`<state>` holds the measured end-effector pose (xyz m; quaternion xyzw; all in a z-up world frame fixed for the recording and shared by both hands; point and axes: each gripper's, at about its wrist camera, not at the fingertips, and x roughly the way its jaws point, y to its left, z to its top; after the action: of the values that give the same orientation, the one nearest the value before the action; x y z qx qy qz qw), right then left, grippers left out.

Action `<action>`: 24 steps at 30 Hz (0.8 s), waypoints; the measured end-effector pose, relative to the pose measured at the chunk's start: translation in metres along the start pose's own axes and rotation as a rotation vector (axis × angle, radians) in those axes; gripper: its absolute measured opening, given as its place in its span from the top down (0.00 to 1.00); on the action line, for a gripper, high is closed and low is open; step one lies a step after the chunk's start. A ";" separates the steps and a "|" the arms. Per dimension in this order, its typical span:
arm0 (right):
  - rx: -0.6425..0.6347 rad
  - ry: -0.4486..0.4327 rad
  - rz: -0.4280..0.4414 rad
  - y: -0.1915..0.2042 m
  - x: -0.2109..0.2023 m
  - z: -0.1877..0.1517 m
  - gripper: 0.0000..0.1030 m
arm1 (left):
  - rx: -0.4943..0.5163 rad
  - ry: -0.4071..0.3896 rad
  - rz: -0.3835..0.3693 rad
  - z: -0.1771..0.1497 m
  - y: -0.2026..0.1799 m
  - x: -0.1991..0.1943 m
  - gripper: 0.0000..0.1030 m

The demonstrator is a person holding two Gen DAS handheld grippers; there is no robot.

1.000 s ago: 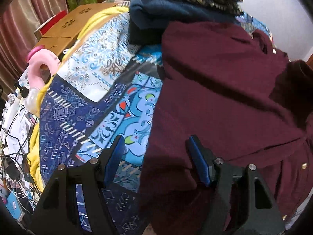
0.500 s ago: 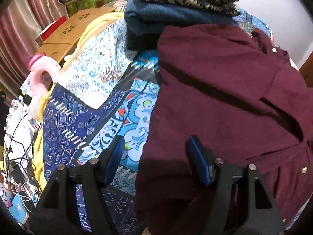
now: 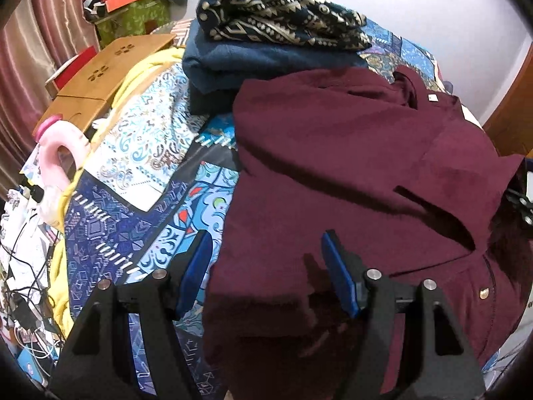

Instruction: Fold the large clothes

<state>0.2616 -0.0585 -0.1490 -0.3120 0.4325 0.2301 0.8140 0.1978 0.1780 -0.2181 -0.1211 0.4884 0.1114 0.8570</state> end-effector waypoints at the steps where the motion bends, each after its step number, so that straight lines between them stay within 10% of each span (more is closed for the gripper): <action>1: -0.009 0.002 -0.005 0.001 0.004 0.004 0.22 | -0.001 0.007 -0.004 -0.001 0.000 0.003 0.35; 5: -0.027 -0.024 -0.026 0.010 0.012 0.016 0.26 | 0.005 0.046 -0.011 -0.003 -0.005 0.018 0.35; 12: 0.077 -0.094 0.042 0.006 0.002 0.020 0.91 | 0.023 0.081 -0.011 -0.007 -0.012 0.038 0.35; 24: 0.699 -0.246 0.153 -0.099 -0.037 -0.024 0.95 | 0.039 0.050 0.026 -0.012 -0.010 0.045 0.21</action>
<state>0.2923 -0.1488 -0.0974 0.0475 0.4061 0.1646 0.8976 0.2139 0.1677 -0.2620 -0.1006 0.5132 0.1101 0.8452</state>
